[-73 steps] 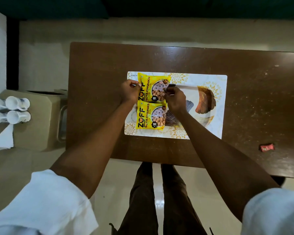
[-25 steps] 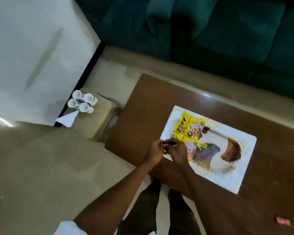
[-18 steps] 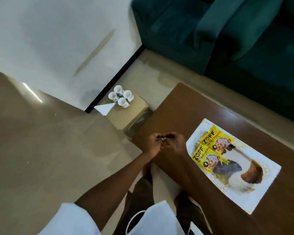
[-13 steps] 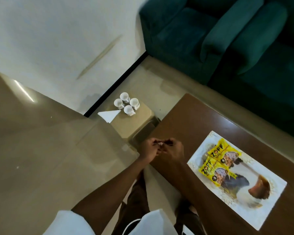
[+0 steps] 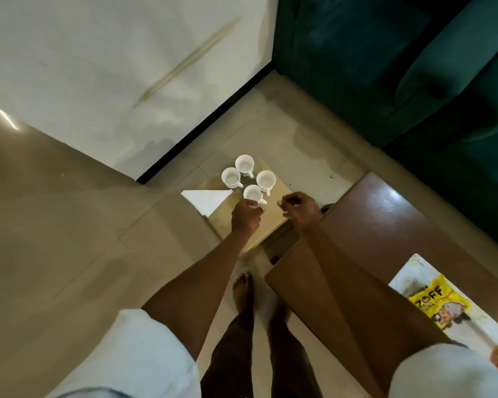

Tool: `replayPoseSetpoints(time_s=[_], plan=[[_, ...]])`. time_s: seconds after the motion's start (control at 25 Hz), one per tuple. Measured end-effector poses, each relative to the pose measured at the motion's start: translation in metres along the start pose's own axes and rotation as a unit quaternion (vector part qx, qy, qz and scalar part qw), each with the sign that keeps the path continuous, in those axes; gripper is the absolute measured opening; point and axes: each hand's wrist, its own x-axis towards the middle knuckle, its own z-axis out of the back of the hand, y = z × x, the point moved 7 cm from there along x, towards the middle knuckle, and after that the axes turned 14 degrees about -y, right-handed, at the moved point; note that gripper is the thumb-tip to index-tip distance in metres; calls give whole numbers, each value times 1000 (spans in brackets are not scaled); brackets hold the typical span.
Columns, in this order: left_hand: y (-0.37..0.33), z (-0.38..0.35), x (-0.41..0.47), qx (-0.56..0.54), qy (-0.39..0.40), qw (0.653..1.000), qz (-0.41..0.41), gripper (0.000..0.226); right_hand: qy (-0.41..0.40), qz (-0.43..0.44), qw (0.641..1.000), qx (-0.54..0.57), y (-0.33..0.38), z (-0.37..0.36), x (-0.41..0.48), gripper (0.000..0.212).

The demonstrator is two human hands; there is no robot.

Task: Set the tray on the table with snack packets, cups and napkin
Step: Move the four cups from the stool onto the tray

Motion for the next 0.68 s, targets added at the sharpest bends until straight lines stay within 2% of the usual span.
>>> replayPoseSetpoints(time_s=[0.16,0.28,0.44,0.56,0.68], plan=[[2,-8,50,141,-78,982,-102,69,-23,50,994,-97,5,-32,51,52],[10,-17,78,208,-109,964,-129,92,10,111,981,-158,5,-56,84,77],[8,-27,91,207,-132,955,-167,96,64,198,949,-236,9,-84,108,99],[10,-33,98,204,-139,953,-177,91,97,252,917,-294,12,-105,113,103],[9,-46,96,222,-133,950,-177,96,122,281,883,-355,11,-116,118,102]])
